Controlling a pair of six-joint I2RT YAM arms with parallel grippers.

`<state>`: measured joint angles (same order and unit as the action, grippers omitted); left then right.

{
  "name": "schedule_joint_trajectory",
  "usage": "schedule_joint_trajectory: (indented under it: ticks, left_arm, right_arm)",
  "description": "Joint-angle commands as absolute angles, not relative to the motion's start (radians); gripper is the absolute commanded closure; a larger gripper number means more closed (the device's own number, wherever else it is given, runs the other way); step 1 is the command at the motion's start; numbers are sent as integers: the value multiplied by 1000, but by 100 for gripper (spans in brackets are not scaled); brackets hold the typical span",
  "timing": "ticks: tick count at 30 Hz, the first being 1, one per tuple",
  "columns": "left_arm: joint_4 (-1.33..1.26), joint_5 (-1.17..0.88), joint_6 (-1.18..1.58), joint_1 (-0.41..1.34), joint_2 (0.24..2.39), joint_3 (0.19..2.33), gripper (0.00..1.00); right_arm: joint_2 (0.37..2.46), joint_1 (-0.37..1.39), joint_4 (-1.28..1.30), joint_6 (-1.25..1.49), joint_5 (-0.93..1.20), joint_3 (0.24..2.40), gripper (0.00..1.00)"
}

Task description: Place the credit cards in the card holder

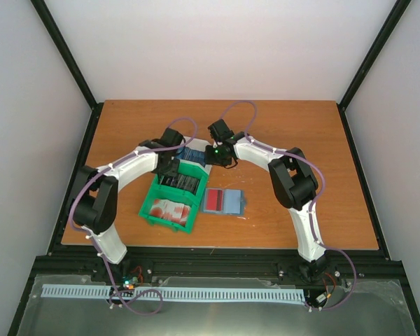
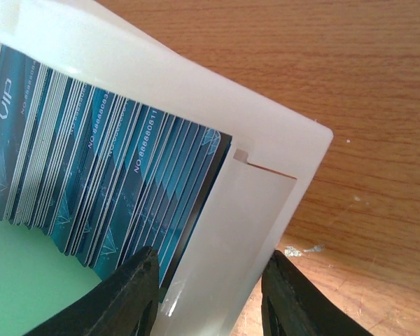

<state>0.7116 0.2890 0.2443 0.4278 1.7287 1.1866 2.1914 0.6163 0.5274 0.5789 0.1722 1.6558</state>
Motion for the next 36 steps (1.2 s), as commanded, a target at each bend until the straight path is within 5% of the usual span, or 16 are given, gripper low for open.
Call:
schedule_joint_trajectory:
  ticks: [1, 30, 36]
  left_arm:
    - [748, 304, 253, 408, 1728, 1137, 89]
    - [746, 337, 339, 456, 1701, 1074, 89]
    - [751, 338, 327, 455, 1716, 1159, 99]
  right_arm:
    - [2235, 630, 602, 518, 153, 1651, 60]
    - [2241, 630, 597, 520, 170, 1651, 60]
    - [2225, 630, 603, 510, 181, 1659, 59]
